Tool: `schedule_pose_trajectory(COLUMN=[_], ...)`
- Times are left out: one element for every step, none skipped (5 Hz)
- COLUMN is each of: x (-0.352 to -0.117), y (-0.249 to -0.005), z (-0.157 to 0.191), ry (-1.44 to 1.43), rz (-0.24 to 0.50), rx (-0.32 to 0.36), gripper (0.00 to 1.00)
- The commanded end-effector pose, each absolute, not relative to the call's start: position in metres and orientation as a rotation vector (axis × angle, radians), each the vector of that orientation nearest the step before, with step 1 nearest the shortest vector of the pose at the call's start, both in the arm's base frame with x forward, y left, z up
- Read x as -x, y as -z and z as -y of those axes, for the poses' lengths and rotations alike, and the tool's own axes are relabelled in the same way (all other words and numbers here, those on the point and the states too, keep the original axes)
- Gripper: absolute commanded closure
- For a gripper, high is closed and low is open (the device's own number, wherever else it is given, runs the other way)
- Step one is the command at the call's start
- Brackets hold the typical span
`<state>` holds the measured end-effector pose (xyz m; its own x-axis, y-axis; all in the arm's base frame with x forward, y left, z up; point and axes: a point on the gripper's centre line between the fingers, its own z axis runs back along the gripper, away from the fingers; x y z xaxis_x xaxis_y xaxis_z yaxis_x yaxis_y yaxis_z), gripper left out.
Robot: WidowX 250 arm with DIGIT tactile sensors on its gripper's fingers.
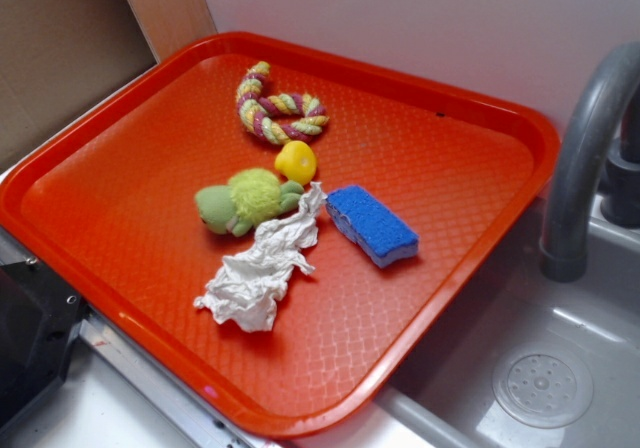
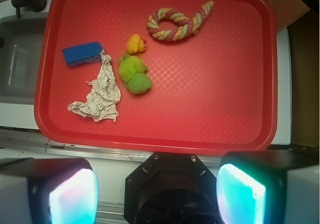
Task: Grab the green animal.
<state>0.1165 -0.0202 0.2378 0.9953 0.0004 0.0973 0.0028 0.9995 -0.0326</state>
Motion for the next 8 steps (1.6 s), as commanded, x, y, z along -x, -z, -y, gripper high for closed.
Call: schedule_pose_trajectory(x=[-0.117, -0.140, -0.163, -0.186, -0.205, -0.216, -0.220, -0.216], y=[-0.238, -0.215, -0.196, -0.174, -0.139, -0.107, -0.080, -0.055], z=[0.020, 0.016, 0.017, 0.026, 0.041, 0.057, 0.066, 0.068], ry=[0.001, 0.141, 0.214, 0.309, 0.395, 0.456, 0.503, 0.530], rz=[0.097, 0.131, 0.185, 0.197, 0.156, 0.092, 0.022, -0.026], rx=[0.033, 0.083, 0.063, 0.043, 0.040, 0.083, 0.065, 0.024], gripper=[0.00, 0.00, 0.00, 0.00, 0.00, 0.00, 0.00, 0.00])
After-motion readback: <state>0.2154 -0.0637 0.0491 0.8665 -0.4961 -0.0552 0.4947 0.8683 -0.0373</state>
